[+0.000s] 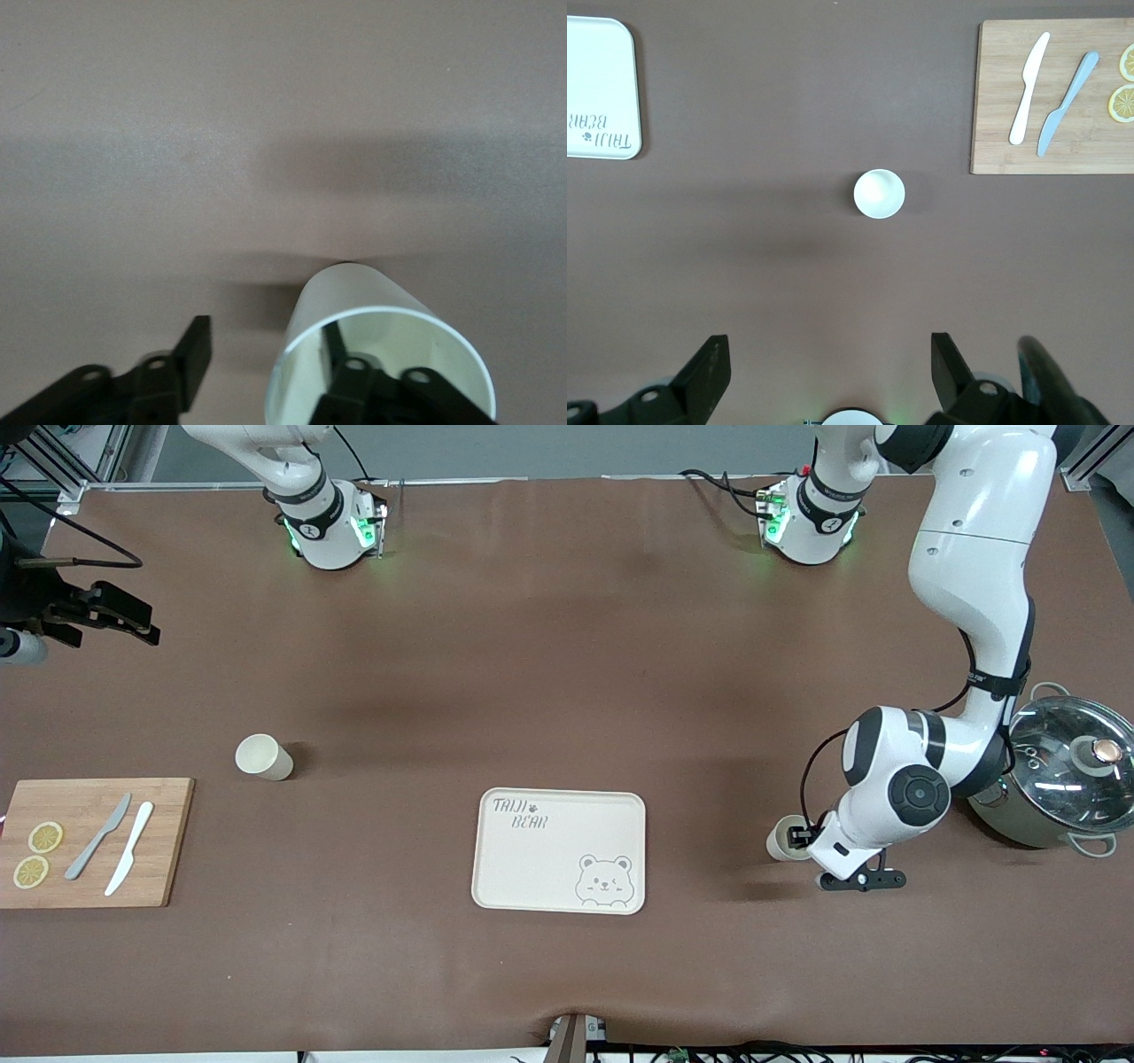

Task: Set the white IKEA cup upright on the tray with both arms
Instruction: 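Close the left gripper on the cup rim while the right gripper starts reaching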

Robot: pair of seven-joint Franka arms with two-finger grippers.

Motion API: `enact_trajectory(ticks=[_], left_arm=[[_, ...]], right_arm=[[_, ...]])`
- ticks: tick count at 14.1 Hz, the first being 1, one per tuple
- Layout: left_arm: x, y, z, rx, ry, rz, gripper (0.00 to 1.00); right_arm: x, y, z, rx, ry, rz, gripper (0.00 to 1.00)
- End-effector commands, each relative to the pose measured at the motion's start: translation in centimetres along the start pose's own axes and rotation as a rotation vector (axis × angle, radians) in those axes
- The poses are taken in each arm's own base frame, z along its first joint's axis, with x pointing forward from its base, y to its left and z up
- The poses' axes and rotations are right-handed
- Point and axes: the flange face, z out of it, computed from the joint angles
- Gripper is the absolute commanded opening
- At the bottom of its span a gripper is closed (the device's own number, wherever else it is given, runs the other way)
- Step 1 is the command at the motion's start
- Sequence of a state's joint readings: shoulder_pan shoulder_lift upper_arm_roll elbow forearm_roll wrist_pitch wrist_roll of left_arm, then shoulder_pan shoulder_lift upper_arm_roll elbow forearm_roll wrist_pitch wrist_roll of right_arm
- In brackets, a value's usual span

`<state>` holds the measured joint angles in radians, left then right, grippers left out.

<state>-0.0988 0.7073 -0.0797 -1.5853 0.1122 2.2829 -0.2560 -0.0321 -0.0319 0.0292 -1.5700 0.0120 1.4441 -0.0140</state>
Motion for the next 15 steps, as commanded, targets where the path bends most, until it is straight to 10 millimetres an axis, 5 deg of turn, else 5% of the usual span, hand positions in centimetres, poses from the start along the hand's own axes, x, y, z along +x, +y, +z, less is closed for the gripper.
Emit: enact_trajectory(ticks=[1, 5, 10, 15], left_arm=[[0.1, 0.0, -0.9, -0.041, 0.008, -0.009, 0.20], [0.1, 0.2, -1.1, -0.051, 0.006, -0.015, 0.02], [0.2, 0.3, -1.3, -0.067, 0.003, -0.037, 0.00], [0.3, 0.3, -5.9, -0.069, 0.037, -0.033, 0.00]], right_arm=[[0.1, 0.1, 0.0, -0.012, 0.002, 0.003, 1.00], [0.6, 0.5, 0.4, -0.012, -0.003, 0.010, 1.00], [1.7, 1.7, 0.4, -0.008, -0.001, 0.028, 1.00], [3.2, 2.8, 2.5, -0.008, -0.038, 0.046, 1.00]])
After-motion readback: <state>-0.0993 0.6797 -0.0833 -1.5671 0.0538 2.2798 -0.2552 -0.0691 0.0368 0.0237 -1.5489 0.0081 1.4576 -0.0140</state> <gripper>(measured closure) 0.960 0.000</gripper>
